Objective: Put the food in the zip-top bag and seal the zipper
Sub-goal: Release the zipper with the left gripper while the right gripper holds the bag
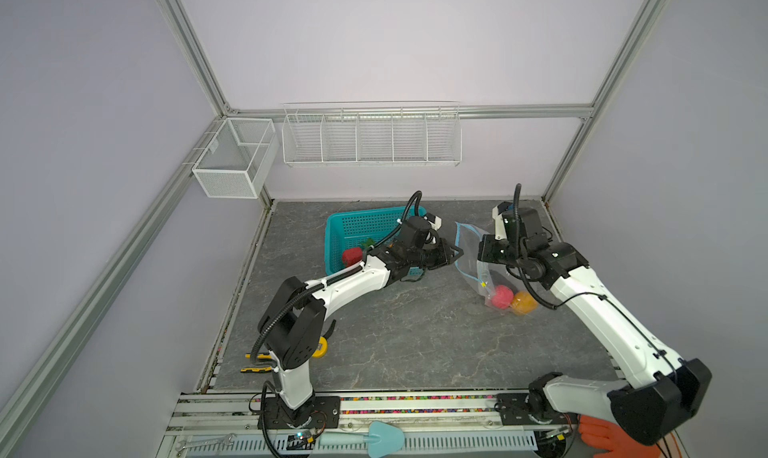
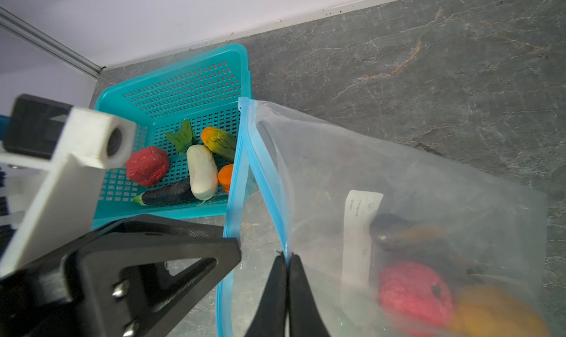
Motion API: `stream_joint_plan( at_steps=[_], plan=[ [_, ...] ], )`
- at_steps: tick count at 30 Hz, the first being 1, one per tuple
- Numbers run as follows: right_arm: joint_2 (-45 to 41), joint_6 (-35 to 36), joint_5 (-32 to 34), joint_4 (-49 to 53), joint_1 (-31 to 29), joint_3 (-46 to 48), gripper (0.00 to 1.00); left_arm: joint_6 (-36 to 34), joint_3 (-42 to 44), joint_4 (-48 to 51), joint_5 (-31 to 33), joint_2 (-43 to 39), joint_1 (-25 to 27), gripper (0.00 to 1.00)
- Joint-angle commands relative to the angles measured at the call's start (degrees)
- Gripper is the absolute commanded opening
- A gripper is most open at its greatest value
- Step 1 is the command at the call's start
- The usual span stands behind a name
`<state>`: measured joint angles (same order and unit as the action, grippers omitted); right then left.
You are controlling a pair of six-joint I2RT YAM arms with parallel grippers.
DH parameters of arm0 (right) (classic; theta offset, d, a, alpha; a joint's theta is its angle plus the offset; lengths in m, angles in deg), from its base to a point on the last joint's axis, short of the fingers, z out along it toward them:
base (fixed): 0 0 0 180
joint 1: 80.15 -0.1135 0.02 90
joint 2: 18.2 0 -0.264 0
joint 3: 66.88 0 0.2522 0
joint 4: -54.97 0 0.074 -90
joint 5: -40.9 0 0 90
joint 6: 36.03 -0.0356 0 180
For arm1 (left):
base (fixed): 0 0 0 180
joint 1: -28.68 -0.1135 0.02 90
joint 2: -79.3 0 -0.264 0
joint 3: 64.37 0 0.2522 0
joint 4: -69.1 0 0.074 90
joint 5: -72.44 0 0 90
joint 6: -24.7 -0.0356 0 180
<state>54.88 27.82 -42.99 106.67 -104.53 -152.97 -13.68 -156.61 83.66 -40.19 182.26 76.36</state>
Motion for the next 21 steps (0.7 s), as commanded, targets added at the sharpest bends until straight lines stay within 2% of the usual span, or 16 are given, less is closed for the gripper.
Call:
stream_joint_plan(
  at_steps=[1,11,21],
  plan=[
    [0.81,-0.74,-0.70,-1.80,-0.58,-0.24,0.07,-1.89,1.11,1.98,2.29,-2.85,-0.84,0.36],
    [2.71,-1.26,-1.10,-2.80,-1.62,0.25,0.07,-10.09,0.90,16.18,10.29,-8.01,-4.65,0.62],
    [3.81,-1.80,-1.27,-3.48,-2.12,0.62,0.07,-20.22,-3.75,29.65,15.18,-7.81,-9.81,0.77]
  ],
)
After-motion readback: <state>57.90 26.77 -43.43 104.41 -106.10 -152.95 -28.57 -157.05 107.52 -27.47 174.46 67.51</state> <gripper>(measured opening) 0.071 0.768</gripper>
